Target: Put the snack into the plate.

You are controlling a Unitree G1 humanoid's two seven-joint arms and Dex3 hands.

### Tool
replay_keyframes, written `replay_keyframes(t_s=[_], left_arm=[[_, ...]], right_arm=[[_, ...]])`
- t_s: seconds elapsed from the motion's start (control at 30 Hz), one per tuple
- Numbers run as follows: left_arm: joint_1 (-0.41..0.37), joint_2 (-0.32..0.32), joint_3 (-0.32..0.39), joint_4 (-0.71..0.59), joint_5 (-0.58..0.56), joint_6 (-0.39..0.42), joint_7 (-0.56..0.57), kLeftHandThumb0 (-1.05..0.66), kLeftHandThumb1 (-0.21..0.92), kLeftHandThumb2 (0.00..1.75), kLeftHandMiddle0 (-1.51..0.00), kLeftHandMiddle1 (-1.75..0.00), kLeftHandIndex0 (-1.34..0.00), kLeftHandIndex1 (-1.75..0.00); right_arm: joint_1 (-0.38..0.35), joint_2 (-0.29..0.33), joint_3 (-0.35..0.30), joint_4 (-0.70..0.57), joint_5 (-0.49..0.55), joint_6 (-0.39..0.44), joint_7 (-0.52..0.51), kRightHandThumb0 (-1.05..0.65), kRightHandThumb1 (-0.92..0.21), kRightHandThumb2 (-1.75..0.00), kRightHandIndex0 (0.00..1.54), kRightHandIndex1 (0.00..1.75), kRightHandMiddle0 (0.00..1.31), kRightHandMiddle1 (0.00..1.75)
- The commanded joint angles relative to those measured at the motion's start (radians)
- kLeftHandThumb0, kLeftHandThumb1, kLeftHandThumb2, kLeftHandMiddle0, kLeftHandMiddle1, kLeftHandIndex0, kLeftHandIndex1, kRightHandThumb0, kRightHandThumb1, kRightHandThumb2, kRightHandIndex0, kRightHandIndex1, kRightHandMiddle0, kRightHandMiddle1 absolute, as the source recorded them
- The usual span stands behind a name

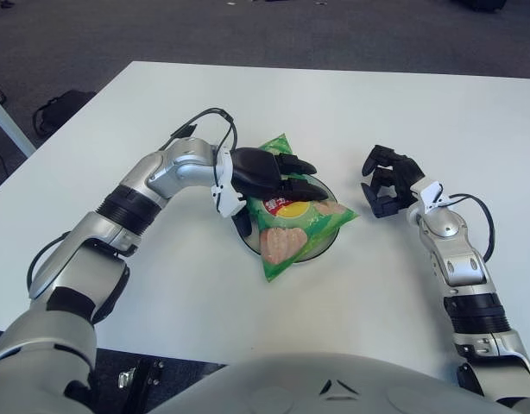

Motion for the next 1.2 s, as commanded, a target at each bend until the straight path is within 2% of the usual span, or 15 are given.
replay_keyframes(t_s=[0.0,0.13,0.3,0.5,0.67,0.83,1.17], left_arm=[[-0.011,0.005,-0.015,0.016,-0.012,-0.001,-0.030,-1.05,0.86,0.23,0.00,0.00,0.00,0.00],[-0.015,0.011,-0.025,0.018,-0.077,0.039,-0.092,-1.05,0.84,0.20,0.00,0.00,0.00,0.00],[-0.009,0.021,-0.013,0.026,-0.218,0.092,-0.179,-1.05,0.81,0.17,0.00,0.00,0.00,0.00],[0.010,0.008,0.019,0.038,-0.301,0.115,-0.206,-1.05,0.83,0.17,0.00,0.00,0.00,0.00],[0.050,-0.013,0.060,0.025,-0.408,0.173,-0.215,-1.05,0.84,0.17,0.00,0.00,0.00,0.00],[0.074,0.002,0.121,-0.028,-0.574,0.255,-0.283,-1.04,0.86,0.17,0.00,0.00,0.00,0.00],[0.078,-0.051,0.206,0.029,-0.679,0.279,-0.363,-1.05,0.92,0.28,0.00,0.00,0.00,0.00]], right_arm=[[0.061,0.002,0.038,0.083,-0.024,0.068,0.034,-0.01,-0.21,-1.37,0.77,1.50,0.51,1.75],[0.055,0.004,0.039,0.096,-0.022,0.059,0.038,-0.01,-0.20,-1.40,0.76,1.56,0.50,1.75],[0.047,0.007,0.039,0.114,-0.023,0.053,0.040,-0.01,-0.19,-1.46,0.73,1.67,0.48,1.75],[0.035,0.002,0.047,0.130,-0.031,0.054,0.042,-0.01,-0.23,-1.39,0.72,1.62,0.46,1.75],[0.017,-0.004,0.057,0.151,-0.037,0.064,0.052,-0.01,-0.24,-1.36,0.74,1.57,0.46,1.75],[0.002,-0.014,0.069,0.181,-0.046,0.049,0.062,-0.01,-0.22,-1.39,0.74,1.60,0.46,1.75],[0.001,-0.020,0.080,0.210,-0.074,-0.017,0.048,-0.01,-0.23,-1.41,0.73,1.65,0.43,1.75]])
